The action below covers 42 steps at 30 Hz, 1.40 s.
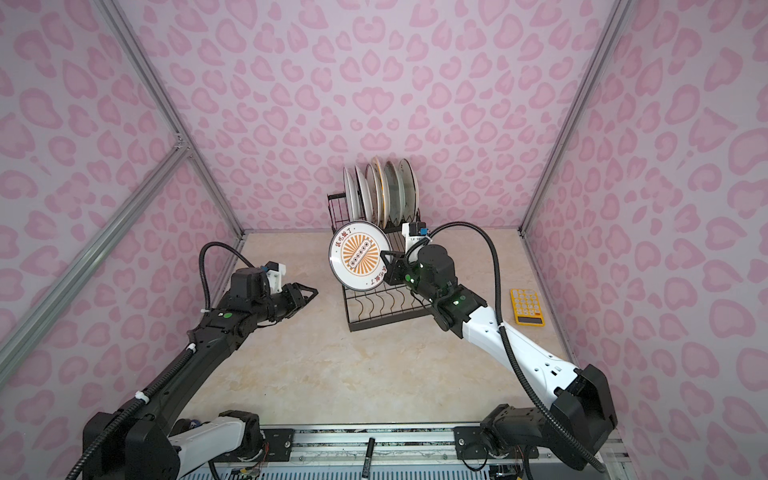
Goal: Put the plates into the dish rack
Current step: 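Open the left gripper and carry the plate into the rack with the right gripper, then lower the sunburst plate with the right gripper in front of the other plates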
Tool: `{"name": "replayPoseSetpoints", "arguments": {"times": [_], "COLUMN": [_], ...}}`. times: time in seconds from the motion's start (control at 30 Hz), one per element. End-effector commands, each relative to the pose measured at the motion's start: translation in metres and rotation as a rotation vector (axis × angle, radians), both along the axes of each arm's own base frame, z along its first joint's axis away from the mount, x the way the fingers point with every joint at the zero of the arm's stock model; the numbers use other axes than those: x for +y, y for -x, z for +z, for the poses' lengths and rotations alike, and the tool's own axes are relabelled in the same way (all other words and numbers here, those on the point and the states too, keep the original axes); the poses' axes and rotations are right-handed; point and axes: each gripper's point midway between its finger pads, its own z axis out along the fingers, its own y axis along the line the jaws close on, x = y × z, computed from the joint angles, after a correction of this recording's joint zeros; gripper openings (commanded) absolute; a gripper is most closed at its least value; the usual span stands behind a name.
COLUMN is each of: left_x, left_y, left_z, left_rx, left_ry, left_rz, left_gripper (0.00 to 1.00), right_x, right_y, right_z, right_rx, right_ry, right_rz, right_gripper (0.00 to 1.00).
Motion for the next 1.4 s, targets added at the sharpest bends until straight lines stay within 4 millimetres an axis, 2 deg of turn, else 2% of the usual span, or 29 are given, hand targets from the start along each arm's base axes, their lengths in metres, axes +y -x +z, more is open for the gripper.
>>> {"name": "replayPoseSetpoints", "arguments": {"times": [0.0,0.23,0.43,0.63,1.0,1.37], "left_x": [-0.002,0.004,0.009,0.007,0.006,0.008], "left_y": [0.001,0.011,0.02,0.025,0.035,0.051], "left_z": [-0.001,-0.008,-0.008,-0.007,-0.008,-0.005], "left_rx": [-0.017,0.002,-0.003,-0.008,-0.003,-0.013], "left_ry": [0.012,-0.026,-0.05,-0.034,-0.013,0.02], "left_rz": [-0.008,-0.002,0.006,-0.003,-0.008,0.004], "left_gripper": [0.48,0.48,0.48,0.48,0.47,0.47], "right_x": [-0.005,0.01,0.028,0.042,0.07,0.107], "right_y": [-0.009,-0.03,-0.052,-0.068,-0.087,-0.113], "right_z": [0.021,0.059,0.099,0.124,0.142,0.131], "right_rx": [-0.1,-0.206,-0.304,-0.352,-0.404,-0.45], "right_ry": [0.084,0.162,0.234,0.309,0.352,0.407], "right_rz": [-0.075,-0.162,-0.251,-0.378,-0.576,-0.62], "right_gripper": [0.0,0.0,0.0,0.0,0.0,0.0]}}
